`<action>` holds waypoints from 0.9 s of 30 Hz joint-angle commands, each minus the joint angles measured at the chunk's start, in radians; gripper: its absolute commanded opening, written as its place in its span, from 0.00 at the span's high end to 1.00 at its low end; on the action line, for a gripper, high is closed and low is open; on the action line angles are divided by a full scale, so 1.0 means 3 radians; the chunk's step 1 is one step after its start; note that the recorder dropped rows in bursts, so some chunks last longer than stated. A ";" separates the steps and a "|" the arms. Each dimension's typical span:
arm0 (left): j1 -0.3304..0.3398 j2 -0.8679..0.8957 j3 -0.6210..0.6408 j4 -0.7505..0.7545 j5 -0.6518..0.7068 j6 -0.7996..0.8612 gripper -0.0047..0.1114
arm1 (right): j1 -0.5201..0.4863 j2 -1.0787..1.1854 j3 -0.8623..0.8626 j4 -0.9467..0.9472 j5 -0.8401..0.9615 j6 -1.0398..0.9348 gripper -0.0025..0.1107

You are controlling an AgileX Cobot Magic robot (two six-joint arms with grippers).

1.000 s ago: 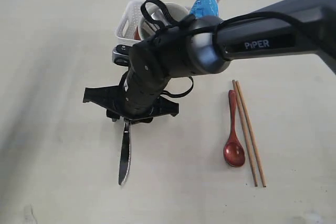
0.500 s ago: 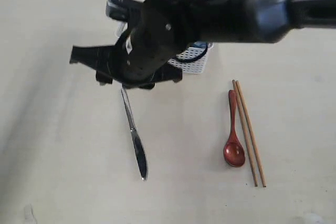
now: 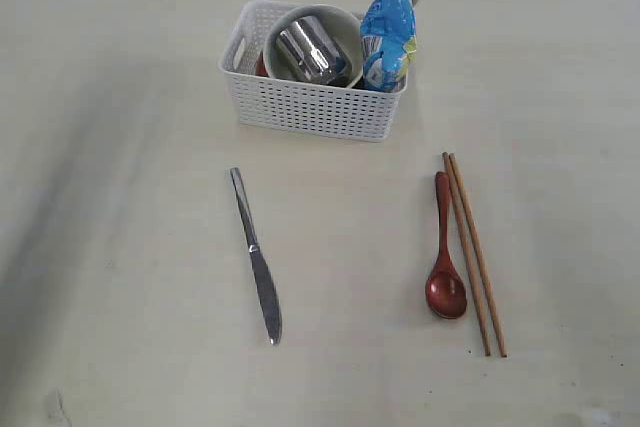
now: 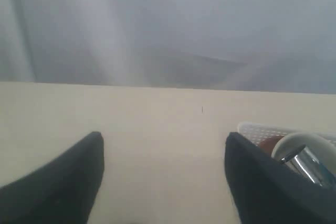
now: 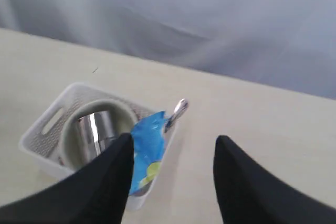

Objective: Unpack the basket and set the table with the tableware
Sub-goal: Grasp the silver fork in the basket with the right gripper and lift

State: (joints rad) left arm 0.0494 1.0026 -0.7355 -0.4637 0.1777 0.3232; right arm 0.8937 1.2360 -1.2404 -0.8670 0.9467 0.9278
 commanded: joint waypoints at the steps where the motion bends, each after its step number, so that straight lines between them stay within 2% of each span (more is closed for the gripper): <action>1: -0.0126 0.0271 -0.0063 -0.0075 -0.0193 -0.0007 0.42 | -0.0376 -0.0105 0.0143 -0.0162 -0.0185 -0.0098 0.57; 5: -0.0453 0.0677 -0.0241 -0.0075 -0.0220 -0.0007 0.41 | -0.1040 -0.0076 0.0350 -0.0077 -0.0646 -0.0195 0.57; 8: -0.0712 0.1032 -0.0452 -0.0067 -0.0234 0.0014 0.39 | -0.1558 -0.0002 0.0460 0.0324 -0.1123 -0.0524 0.57; 12: -0.0893 0.1488 -0.0746 -0.0067 -0.0234 0.0030 0.39 | -0.2201 0.0239 0.0462 0.1458 -0.1833 -0.1467 0.57; 15: -0.0906 0.1711 -0.0837 -0.0062 -0.0234 0.0030 0.39 | -0.2523 0.0569 0.0432 0.2530 -0.2071 -0.2363 0.57; 20: -0.0906 0.1917 -0.0837 -0.0039 -0.0334 0.0114 0.39 | -0.2778 0.1386 0.0181 0.4253 -0.2108 -0.4046 0.57; 24: -0.0906 0.1927 -0.0837 -0.0039 -0.0408 0.0121 0.39 | -0.2778 0.2100 -0.0350 0.5590 -0.1599 -0.5564 0.57; 27: -0.0906 0.1928 -0.0837 -0.0039 -0.0408 0.0131 0.39 | -0.2778 0.2606 -0.0815 0.6081 -0.1129 -0.5980 0.56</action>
State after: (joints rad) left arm -0.2172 1.5851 -0.9809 -0.4786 0.0709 0.3594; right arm 0.0654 1.9132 -1.3812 0.8018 0.5007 -0.7086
